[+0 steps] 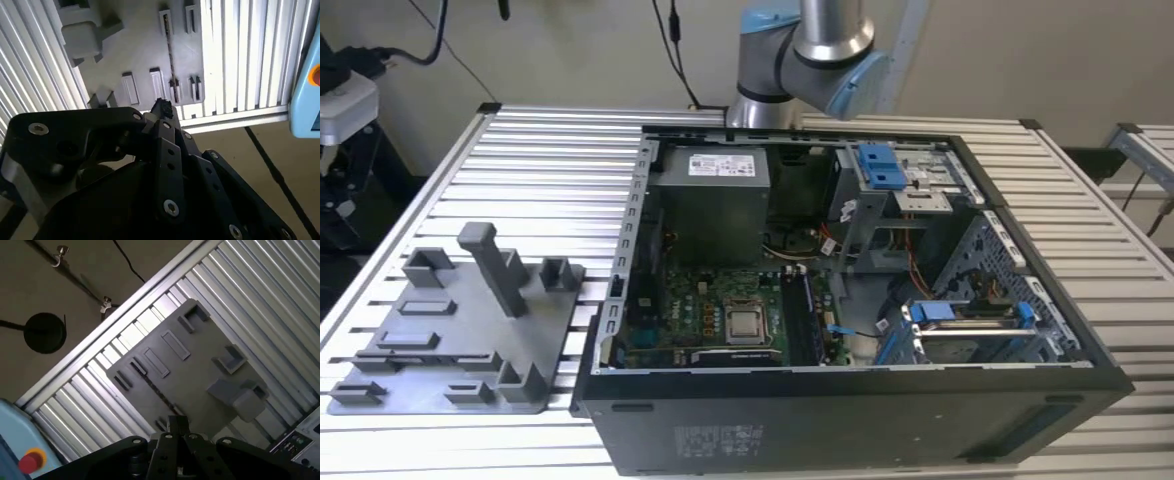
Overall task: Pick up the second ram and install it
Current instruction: 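Pick up the second ram and move it above second insertion slot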
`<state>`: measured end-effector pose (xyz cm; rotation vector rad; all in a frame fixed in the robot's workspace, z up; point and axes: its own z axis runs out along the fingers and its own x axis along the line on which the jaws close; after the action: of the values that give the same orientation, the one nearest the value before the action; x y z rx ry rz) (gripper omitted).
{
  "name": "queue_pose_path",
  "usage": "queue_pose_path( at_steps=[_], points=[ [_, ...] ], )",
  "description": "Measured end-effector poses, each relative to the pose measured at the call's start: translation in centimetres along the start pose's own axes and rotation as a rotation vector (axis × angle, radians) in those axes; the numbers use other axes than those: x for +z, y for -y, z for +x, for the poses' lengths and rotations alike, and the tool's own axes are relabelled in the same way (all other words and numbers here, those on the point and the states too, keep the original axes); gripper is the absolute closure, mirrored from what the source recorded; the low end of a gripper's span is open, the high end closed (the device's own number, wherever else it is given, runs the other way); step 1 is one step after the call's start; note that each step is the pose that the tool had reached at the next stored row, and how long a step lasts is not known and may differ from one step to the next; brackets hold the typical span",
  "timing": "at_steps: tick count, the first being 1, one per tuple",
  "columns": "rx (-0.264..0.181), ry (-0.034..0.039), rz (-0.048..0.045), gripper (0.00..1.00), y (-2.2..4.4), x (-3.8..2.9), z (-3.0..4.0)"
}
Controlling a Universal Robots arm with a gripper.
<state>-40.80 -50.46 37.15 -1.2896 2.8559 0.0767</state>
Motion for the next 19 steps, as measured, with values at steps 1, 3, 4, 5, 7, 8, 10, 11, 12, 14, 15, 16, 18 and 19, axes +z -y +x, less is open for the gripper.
queue_pose_path(
  at_steps=[1, 3, 4, 5, 7, 8, 10, 11, 12, 14, 15, 16, 18, 19],
  points=[
    [-0.017, 0.0005, 0.0014, 0.89, 0.01, -0.01, 0.0],
    [-0.053, 0.001, 0.0023, 0.89, 0.01, 0.08, 0.0],
    [-0.07, 0.0003, 0.0018, 0.89, 0.01, 0.12, 0.0],
    [-0.088, -0.0003, 0.0013, 0.89, 0.01, 0.17, 0.0],
    [-0.122, -0.0018, 0.0004, 0.89, 0.01, 0.25, 0.0],
    [-0.136, -0.0023, 0.0, 0.89, 0.0, 0.31, 0.0],
    [-0.163, -0.0032, -0.0006, 0.89, 0.0, 0.44, -0.01],
    [-0.175, -0.003, -0.0003, 0.89, -0.01, 0.52, -0.02],
    [-0.188, -0.0017, 0.0019, 0.89, -0.02, 0.58, -0.03],
    [-0.212, 0.0022, 0.0078, 0.89, -0.04, 0.73, -0.05],
    [-0.225, 0.0041, 0.0108, 0.89, -0.04, 0.82, -0.07],
    [-0.239, 0.0054, 0.013, 0.89, -0.04, 0.9, -0.07],
    [-0.269, 0.0071, 0.0158, 0.89, -0.05, 1.04, -0.09],
    [-0.284, 0.0078, 0.0168, 0.89, -0.06, 1.1, -0.09]
  ],
)
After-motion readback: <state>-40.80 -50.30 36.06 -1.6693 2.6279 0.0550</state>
